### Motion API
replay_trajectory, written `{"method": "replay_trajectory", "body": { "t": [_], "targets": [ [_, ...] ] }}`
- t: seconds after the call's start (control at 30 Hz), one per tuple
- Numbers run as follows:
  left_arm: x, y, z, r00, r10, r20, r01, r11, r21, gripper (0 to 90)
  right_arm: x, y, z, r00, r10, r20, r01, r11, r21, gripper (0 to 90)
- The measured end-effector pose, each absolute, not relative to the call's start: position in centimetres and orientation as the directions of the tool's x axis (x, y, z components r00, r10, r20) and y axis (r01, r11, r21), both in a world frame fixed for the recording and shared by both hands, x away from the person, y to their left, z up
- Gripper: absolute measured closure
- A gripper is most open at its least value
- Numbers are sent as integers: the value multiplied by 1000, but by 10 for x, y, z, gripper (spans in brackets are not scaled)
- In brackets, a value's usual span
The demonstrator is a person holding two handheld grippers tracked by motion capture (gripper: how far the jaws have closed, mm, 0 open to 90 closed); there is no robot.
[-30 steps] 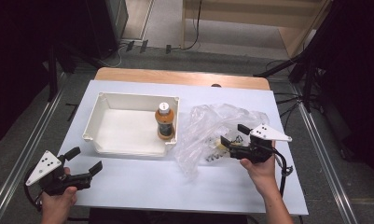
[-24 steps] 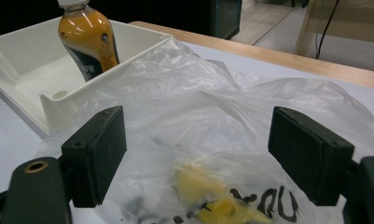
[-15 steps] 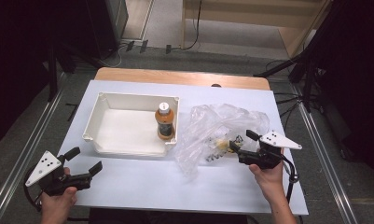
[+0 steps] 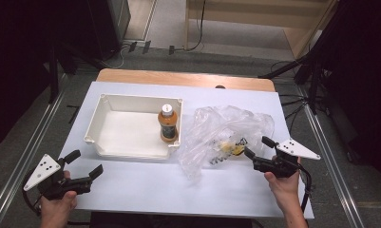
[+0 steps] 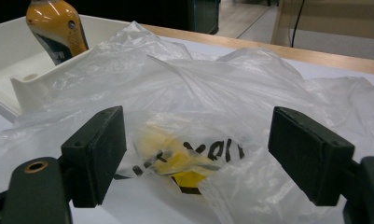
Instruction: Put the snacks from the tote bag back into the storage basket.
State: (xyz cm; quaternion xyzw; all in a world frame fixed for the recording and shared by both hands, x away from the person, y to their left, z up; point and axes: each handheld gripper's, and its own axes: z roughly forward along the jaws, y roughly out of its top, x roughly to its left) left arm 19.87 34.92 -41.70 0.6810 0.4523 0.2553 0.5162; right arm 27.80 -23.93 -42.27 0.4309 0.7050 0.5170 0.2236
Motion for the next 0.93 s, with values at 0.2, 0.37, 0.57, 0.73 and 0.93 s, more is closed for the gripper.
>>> {"method": "replay_trajectory", "body": {
  "t": [0.2,0.37,0.57,0.73,0.93],
  "targets": [
    [198,348,-417,462,880,-114,351,-64,934,26,272,-253,-425,-502,851,151,382,61,922,197],
    [198,348,-418,460,881,-114,354,-65,933,27,270,-262,-428,-487,859,159,384,48,922,198],
    [198,347,-419,462,880,-107,356,-74,931,27,271,-263,-431,-481,861,165,391,42,919,198],
    [198,348,-419,461,881,-108,355,-72,932,27,272,-264,-435,-481,861,166,397,45,917,197],
    [199,347,-421,461,882,-100,361,-84,929,26,274,-264,-440,-483,858,172,403,44,914,198]
  ]
}}
